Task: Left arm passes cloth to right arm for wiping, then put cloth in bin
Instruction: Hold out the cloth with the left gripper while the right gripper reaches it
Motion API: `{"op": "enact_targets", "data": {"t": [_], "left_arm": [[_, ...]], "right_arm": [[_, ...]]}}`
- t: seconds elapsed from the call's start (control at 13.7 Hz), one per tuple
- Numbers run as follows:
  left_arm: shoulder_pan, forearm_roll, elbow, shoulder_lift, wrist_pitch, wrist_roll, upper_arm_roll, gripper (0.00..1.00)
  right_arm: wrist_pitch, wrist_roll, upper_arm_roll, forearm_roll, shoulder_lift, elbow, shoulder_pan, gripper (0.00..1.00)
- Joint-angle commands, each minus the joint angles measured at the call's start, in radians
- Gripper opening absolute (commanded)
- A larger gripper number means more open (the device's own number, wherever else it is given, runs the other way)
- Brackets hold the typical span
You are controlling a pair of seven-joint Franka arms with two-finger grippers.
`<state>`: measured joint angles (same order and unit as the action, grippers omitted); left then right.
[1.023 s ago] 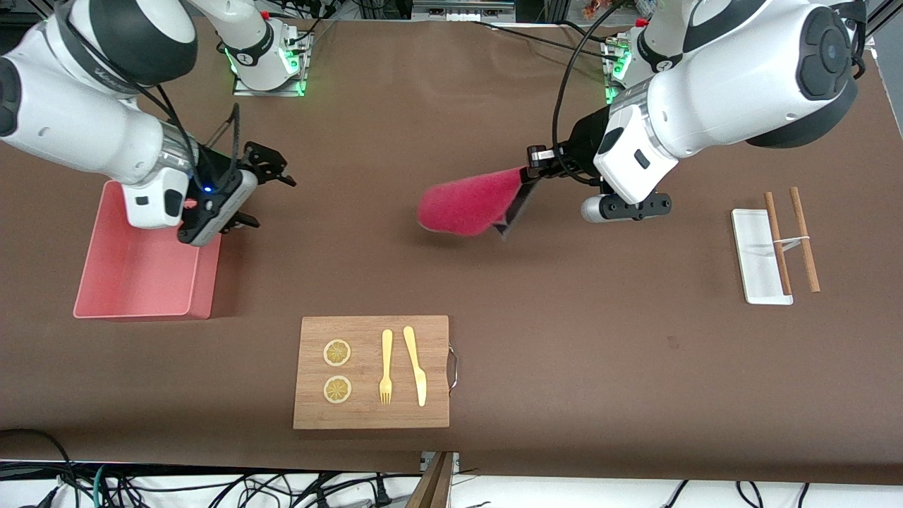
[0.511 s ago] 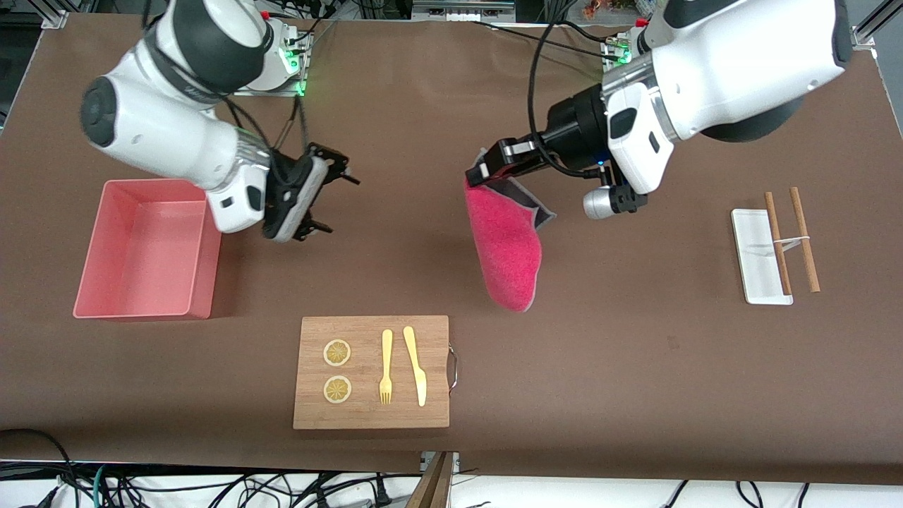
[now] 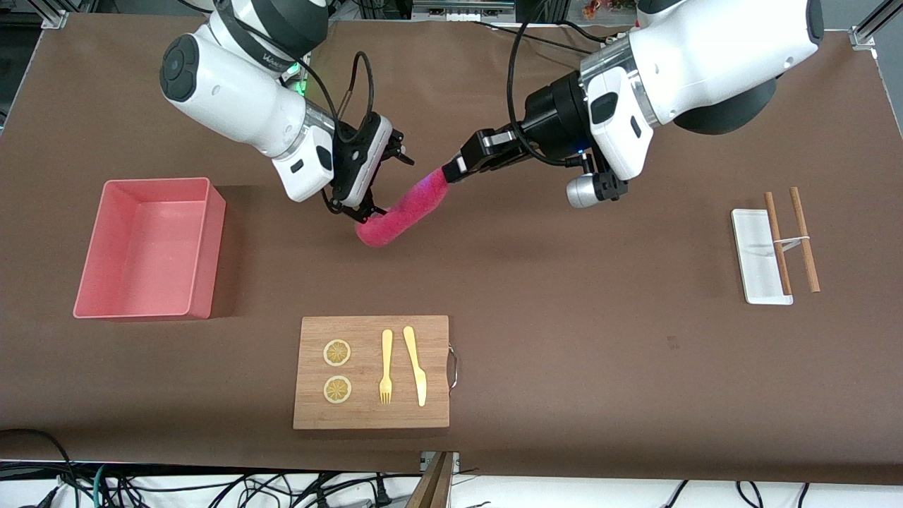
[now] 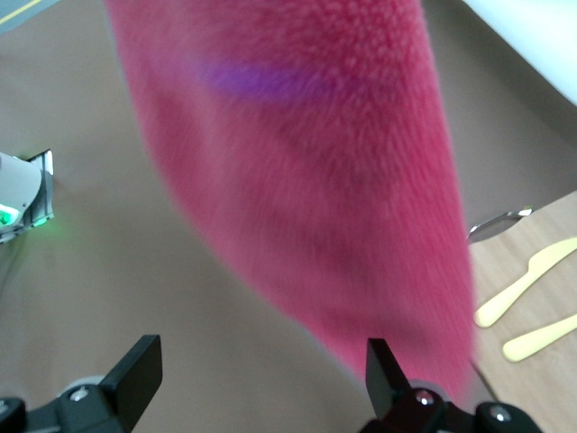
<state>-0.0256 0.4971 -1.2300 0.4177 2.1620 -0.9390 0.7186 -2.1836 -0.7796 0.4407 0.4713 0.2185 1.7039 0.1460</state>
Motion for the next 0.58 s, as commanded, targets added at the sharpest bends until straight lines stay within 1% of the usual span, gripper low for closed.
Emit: {"op": "enact_targets", "data": {"t": [0.0,0.15,0.29,0.51], "left_arm": [[0.001,0.012,0.014,0.001,0.004,-0.007,-0.002,0.0],[0.001,0.011,0.012,0.001,0.004,-0.009,-0.002,0.0],[0.001,0.011,0.012,0.001,0.004,-0.009,-0.002,0.0],[0.001,0.009,0.014,0.0,0.004,-0.007,-0.002,0.0]], "right_arm": [[-0.042,-0.067,0.0,-0.019,0.007,0.006,0.0,1.0],[-0.07,-0.069,0.0,-0.037,0.012,0.006,0.006,1.0],[-0.085,-0.07,0.0,-0.084,0.022,-0.004,0.017,1.0],[-0.116,-0.075,0.0,-0.199,0.065,-0.076,0.027,1.0]]}}
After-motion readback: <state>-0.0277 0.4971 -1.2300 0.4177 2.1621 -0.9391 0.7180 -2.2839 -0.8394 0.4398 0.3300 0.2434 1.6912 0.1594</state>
